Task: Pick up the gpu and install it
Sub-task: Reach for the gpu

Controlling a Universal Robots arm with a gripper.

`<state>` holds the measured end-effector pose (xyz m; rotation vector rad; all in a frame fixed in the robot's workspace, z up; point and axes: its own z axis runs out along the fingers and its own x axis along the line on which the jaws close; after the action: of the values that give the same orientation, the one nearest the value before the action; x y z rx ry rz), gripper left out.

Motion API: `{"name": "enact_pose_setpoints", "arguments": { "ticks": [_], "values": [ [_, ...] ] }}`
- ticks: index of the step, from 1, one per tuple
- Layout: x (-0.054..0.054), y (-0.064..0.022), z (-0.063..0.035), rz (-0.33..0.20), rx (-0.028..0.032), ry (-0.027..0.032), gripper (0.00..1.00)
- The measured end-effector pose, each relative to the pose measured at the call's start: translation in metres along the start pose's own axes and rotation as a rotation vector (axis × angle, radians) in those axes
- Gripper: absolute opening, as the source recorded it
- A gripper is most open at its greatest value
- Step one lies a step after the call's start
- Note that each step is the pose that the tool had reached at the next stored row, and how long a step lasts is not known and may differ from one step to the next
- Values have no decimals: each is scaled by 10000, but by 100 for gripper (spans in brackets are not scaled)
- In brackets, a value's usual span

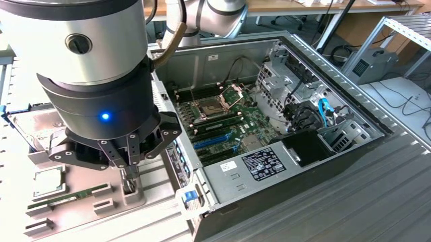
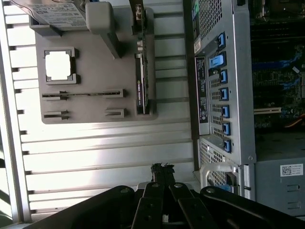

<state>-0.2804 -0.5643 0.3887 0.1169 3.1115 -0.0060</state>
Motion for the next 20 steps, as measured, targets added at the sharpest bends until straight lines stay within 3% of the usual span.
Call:
{"name": "enact_pose_setpoints", "arguments": {
  "ticks": [20],
  "values": [
    [-11,-140,2,-1,61,-5,11]
  ]
}}
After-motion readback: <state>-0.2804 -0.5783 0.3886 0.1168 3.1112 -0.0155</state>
